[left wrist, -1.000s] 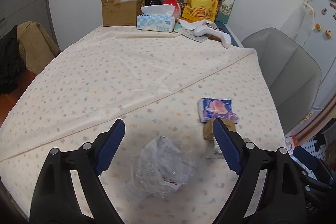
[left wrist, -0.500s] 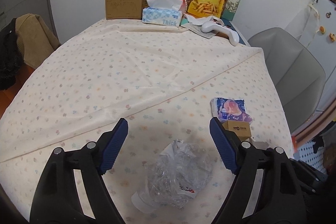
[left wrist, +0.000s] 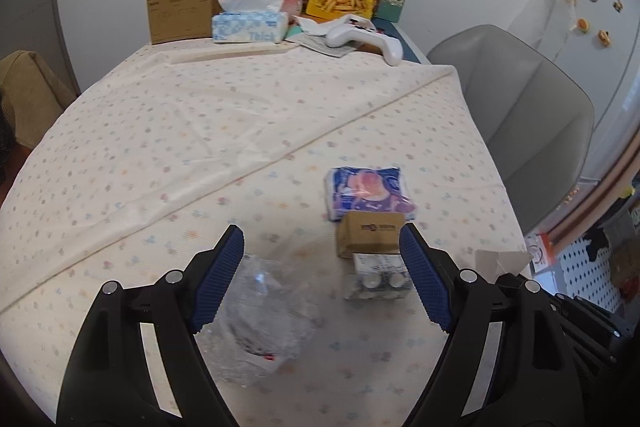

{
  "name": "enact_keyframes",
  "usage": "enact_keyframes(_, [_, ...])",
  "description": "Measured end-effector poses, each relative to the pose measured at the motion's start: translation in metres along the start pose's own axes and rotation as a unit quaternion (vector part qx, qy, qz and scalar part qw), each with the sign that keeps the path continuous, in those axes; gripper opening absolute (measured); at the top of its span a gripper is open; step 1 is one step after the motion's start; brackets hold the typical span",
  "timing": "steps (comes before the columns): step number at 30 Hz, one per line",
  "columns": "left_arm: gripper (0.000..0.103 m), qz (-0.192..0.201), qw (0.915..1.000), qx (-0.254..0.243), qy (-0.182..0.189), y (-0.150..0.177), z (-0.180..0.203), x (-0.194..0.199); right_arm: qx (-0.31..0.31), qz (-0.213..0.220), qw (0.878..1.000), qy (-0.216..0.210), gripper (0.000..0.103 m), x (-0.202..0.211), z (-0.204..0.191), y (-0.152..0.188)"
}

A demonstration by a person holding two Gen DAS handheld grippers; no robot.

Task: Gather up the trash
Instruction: 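Close the right gripper on the red-white wrapper while the left gripper grasps the white pill blister pack, then carry the wrapper and blister pack over to the white trash bin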

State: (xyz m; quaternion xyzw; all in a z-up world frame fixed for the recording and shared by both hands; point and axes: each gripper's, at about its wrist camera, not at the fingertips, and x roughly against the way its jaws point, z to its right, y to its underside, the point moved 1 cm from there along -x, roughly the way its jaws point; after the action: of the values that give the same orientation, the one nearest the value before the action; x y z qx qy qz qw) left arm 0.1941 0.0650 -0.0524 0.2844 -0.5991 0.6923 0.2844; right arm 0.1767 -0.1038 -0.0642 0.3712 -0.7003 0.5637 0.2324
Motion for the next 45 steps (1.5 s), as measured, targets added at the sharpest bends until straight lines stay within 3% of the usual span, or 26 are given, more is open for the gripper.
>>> enact_keyframes(15, [0.072,-0.029,0.9989,-0.037,0.0,0.018,0.036,-0.021,-0.024,0.023,0.999,0.017,0.002,0.027,0.027,0.004])
enact_keyframes(16, [0.07,-0.032,0.9987,-0.04,-0.004,0.019,0.037,-0.024,-0.025,0.024,0.999,0.018,0.002,0.028,0.028,0.004])
enact_keyframes(18, [0.05,-0.041,0.9983,-0.04,-0.011,0.021,0.036,-0.029,-0.026,0.026,0.999,0.02,0.002,0.029,0.03,0.005])
enact_keyframes(20, [0.04,-0.051,0.9981,-0.035,-0.007,0.023,0.034,-0.033,-0.027,0.027,0.999,0.023,0.002,0.031,0.032,0.005])
enact_keyframes(33, [0.04,0.002,0.9994,-0.035,-0.005,0.007,0.043,0.008,-0.032,0.049,0.998,0.016,0.002,0.051,0.035,0.003])
enact_keyframes(45, [0.04,0.013,0.9963,-0.078,0.035,0.012,0.107,0.021,-0.07,0.083,0.992,0.058,0.002,0.096,0.089,0.009])
